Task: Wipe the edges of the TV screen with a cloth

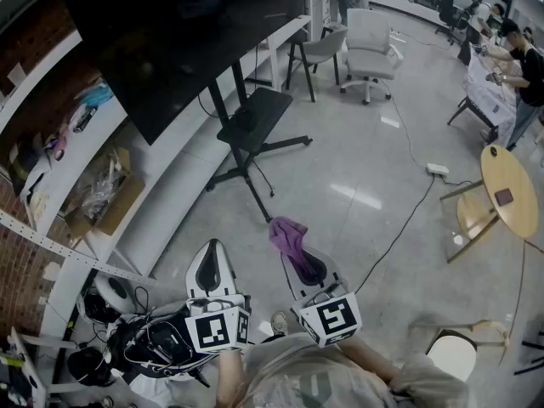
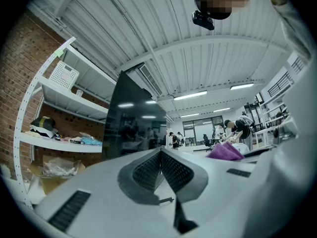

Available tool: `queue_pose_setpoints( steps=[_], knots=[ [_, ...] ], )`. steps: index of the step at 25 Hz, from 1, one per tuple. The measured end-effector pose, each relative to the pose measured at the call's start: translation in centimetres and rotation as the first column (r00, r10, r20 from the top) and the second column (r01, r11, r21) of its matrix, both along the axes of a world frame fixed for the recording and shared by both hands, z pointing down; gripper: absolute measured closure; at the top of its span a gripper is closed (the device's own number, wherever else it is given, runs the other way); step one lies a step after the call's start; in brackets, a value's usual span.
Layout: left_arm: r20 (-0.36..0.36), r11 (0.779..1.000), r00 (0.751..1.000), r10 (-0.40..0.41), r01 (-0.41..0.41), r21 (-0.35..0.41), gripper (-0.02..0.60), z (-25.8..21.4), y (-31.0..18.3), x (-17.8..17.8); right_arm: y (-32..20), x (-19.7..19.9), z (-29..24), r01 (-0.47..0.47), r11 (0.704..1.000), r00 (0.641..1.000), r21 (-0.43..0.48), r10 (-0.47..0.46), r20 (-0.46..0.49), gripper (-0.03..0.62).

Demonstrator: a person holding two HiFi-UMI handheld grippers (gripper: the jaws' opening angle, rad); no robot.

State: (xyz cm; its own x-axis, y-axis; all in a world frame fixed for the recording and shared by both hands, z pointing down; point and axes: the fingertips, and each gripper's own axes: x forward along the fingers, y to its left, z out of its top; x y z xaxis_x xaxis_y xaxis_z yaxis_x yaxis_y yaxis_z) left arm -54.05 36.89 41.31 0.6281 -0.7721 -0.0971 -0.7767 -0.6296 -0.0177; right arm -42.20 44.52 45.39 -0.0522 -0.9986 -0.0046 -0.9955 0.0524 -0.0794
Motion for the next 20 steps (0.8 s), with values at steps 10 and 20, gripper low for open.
queue_pose_setpoints(
  steps=[10, 20],
  knots=[
    [0.008, 0.999, 0.999, -0.046, 0.046, -0.003, 0.566, -0.1, 0.7, -0.6, 0.6, 0.8, 0.3, 0.000, 1.000, 1.000, -0.015, 0.000, -0.019, 0.533],
    [0.005, 0.995, 0.996, -0.093, 0.093, -0.032, 0.566, 1.5, 2.3, 0.2, 2.3, 1.8, 1.1, 0.069, 0.998, 0.998, -0.012, -0.069, 0.001, 0.531]
  ],
)
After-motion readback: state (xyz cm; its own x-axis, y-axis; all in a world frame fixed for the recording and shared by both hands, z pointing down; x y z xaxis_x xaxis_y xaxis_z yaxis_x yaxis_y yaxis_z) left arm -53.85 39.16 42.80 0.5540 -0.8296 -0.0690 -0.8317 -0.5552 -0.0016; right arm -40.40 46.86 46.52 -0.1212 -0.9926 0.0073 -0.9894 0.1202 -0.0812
